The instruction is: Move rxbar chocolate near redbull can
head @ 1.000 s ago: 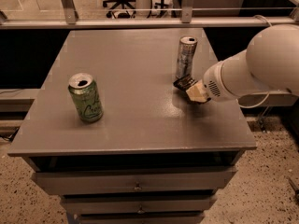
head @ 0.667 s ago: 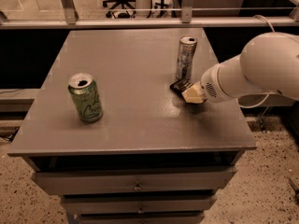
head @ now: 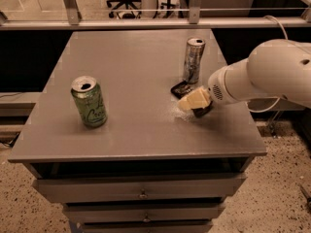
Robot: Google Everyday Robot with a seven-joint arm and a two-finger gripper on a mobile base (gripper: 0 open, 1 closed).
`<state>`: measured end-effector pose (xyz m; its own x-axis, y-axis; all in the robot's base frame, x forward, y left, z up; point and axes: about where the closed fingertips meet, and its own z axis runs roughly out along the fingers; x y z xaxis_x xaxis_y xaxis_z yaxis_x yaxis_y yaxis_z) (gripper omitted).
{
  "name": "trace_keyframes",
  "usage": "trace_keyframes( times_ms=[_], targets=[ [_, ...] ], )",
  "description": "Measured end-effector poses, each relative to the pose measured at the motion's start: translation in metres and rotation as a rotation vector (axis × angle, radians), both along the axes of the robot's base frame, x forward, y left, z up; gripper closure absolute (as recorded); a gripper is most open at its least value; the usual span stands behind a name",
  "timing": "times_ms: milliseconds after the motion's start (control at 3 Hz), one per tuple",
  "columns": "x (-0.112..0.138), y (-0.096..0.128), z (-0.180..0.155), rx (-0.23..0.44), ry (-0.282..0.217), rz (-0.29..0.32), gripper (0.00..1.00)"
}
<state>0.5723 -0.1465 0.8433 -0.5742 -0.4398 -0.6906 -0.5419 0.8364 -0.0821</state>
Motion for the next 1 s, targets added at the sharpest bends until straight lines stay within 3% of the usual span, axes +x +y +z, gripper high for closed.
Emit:
trace_keyframes(
  times_ms=[667, 1000],
  targets=[
    [0.018, -0.012, 0.003, 0.006, -0.065, -0.03, 0.0],
    [0.02, -0.025, 0.017, 0.061, -0.104, -0.02, 0.0]
  ],
)
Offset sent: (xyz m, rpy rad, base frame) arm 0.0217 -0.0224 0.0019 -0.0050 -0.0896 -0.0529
